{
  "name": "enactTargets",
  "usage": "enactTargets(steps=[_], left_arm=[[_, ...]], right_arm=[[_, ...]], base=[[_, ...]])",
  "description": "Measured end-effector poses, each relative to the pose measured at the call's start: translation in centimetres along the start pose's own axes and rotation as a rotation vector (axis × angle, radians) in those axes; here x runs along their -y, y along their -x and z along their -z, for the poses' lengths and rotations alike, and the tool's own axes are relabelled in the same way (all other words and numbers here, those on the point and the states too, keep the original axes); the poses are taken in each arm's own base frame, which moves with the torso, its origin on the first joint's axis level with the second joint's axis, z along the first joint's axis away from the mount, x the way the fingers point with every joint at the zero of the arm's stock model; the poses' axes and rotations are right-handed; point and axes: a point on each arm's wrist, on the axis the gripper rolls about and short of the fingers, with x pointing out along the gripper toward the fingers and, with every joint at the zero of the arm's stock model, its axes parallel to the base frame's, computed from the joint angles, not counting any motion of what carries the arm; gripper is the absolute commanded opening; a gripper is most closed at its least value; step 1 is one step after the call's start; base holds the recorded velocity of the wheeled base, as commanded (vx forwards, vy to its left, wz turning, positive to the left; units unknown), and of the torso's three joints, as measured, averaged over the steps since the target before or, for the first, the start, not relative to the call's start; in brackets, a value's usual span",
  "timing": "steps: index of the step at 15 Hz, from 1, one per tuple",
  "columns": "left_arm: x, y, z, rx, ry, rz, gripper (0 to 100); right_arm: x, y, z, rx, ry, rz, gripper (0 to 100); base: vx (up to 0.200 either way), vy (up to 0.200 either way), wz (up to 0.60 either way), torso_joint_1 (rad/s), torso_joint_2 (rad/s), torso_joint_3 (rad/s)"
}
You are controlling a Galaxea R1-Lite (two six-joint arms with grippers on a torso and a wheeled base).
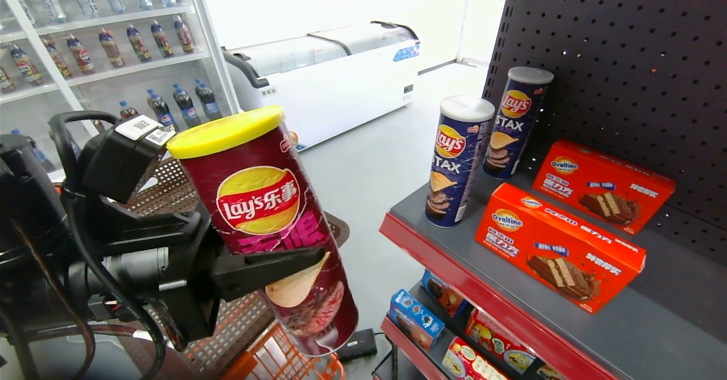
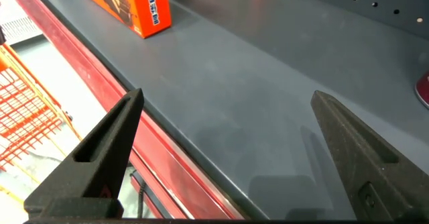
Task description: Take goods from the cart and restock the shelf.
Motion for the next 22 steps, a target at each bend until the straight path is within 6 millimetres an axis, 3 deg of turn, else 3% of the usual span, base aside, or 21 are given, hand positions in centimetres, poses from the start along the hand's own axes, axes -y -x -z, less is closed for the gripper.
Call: enactTargets(steps=[7, 18, 22], left_arm=[[-0.35, -0.11, 0.20, -0.008, -0.041, -0.009, 0], [-0.76, -0.46, 0.66, -0.023, -0.055, -0.009, 0], [-0.71, -0.49, 0.58, -0.021, -0.057, -0.005, 0]], right_arm=[[0.00, 0.00, 0.00, 0.000, 0.001, -0.003, 100], [0.00, 0.00, 0.00, 0.000, 0.001, -0.002, 100], [0.00, 0.00, 0.00, 0.000, 0.001, -0.003, 100]], base=[[0.000, 0.000, 0.00, 0.000, 0.00, 0.000], [0.000, 0.000, -0.60, 0.004, 0.00, 0.001], [0.000, 0.000, 0.00, 0.000, 0.00, 0.000]])
